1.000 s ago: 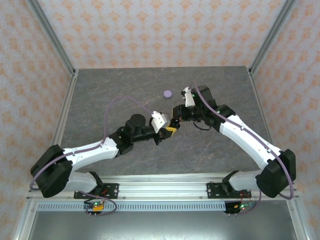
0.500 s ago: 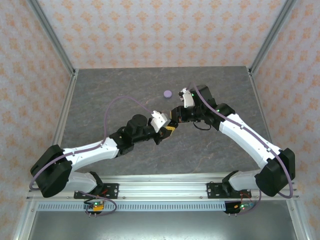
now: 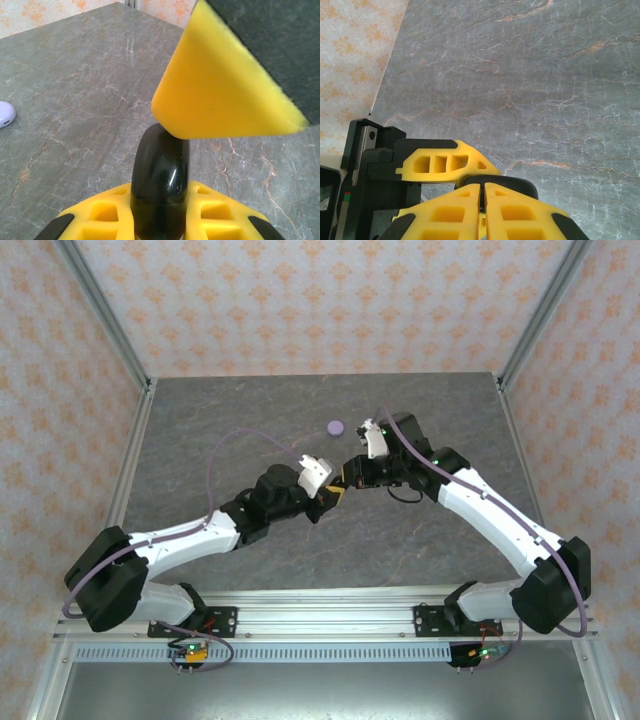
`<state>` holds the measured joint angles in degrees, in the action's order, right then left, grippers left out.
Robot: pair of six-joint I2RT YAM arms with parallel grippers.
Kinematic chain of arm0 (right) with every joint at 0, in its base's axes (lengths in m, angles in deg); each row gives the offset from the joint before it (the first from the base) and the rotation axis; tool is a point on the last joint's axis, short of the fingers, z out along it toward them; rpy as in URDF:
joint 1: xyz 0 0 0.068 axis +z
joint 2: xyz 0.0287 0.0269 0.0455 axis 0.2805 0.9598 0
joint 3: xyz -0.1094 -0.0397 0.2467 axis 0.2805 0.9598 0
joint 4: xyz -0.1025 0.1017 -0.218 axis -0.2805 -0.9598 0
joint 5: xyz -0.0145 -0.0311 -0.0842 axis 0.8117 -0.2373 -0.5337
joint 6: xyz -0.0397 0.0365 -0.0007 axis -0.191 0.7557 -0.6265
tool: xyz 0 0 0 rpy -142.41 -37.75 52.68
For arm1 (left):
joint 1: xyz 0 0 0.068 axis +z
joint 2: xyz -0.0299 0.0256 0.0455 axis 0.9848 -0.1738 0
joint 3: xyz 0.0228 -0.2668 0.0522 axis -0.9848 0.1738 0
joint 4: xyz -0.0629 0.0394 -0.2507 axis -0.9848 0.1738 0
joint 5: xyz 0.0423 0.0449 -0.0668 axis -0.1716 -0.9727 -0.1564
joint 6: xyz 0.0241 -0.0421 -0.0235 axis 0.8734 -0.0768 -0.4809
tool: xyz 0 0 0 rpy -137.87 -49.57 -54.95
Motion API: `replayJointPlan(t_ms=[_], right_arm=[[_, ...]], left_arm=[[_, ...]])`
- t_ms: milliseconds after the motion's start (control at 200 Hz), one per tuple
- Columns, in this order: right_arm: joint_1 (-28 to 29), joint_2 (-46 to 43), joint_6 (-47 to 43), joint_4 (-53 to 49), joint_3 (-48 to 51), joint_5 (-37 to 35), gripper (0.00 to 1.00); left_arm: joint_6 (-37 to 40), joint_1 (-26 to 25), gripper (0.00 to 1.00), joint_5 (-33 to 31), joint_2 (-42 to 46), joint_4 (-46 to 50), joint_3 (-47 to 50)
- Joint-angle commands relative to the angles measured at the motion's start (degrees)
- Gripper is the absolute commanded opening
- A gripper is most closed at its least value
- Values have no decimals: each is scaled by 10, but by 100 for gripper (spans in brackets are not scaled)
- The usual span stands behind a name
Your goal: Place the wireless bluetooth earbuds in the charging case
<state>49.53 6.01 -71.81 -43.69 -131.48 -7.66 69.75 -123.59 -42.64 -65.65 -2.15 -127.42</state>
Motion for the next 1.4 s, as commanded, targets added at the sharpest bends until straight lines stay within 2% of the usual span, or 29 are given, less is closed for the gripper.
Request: replayJointPlan(t_ms=[0,190,285,561,951,1121,1306,1391], right_arm=[[6,-18,4,-28,-3,-43,14],[0,-30,40,-45,-6,-195,18],[-15,-29,57,-58,-1,-240,18],[-51,-41,80,-49,29,-246,18],[-61,-36,81,-51,39,-250,18],[-64,-35,83,-51,41,-254,18],[-66,-35,83,-53,45,-272,22],[-67,-37,85,-54,48,-296,26]], left_arm=[[-28,7,15,-22,-8,-15,-32],[-138,40,17,-36,-65,43,-69],[-194,63,19,6,-118,103,-115],[-259,84,17,33,-254,183,-201],[-271,91,20,35,-372,272,-295],[-273,94,29,19,-391,292,-305],[-263,95,63,-34,-375,314,-296],[-251,95,71,-75,-351,330,-288]])
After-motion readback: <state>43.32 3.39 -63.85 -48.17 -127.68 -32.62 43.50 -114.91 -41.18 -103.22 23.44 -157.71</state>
